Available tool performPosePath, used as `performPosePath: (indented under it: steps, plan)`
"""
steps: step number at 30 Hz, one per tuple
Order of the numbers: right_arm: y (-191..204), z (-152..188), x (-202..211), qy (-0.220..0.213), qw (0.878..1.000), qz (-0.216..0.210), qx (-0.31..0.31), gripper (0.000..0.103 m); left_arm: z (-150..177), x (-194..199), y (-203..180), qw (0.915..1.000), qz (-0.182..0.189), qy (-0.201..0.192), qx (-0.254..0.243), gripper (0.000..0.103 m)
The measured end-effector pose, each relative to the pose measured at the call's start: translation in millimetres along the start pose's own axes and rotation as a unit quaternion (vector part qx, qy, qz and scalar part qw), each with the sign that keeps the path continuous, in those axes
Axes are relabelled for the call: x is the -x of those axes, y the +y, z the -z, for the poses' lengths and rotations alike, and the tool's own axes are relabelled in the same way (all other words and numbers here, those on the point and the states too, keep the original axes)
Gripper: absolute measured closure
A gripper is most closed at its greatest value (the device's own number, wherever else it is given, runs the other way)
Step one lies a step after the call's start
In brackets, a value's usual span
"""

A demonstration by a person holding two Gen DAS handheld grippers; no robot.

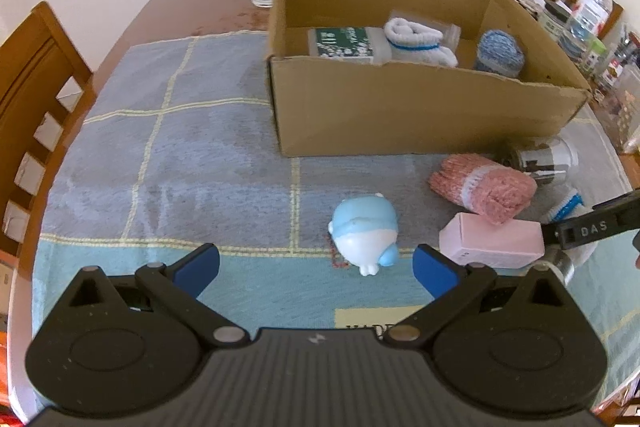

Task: Organize objects
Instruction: 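Withdraw both grippers from the box toward the figurine and white sock, then grasp light blue figurine with left gripper while right gripper grasps white blue-cuffed sock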

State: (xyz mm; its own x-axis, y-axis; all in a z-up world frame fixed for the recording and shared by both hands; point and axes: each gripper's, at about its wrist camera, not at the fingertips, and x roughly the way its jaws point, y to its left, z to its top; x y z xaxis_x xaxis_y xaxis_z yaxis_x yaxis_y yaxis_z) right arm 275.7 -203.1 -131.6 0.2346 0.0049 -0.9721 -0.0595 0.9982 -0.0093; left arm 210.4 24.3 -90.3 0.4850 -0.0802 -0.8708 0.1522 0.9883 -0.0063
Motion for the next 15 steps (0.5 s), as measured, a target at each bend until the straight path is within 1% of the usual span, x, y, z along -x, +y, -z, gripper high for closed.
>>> performPosePath:
  steps: [9,12,15]
  plan:
    - [-29,28,7,0.001,1.000,0.000,0.007,0.000,-5,-21,-13,0.9981,0.009,-0.002,-0.060,0.001]
    - [-30,36,9,-0.008,1.000,-0.005,0.028,0.000,-5,-35,-14,0.9977,0.002,-0.002,-0.067,0.001]
    - [-29,41,11,-0.018,0.999,-0.007,0.033,0.000,-5,-47,-13,0.9980,0.001,-0.001,-0.063,0.001]
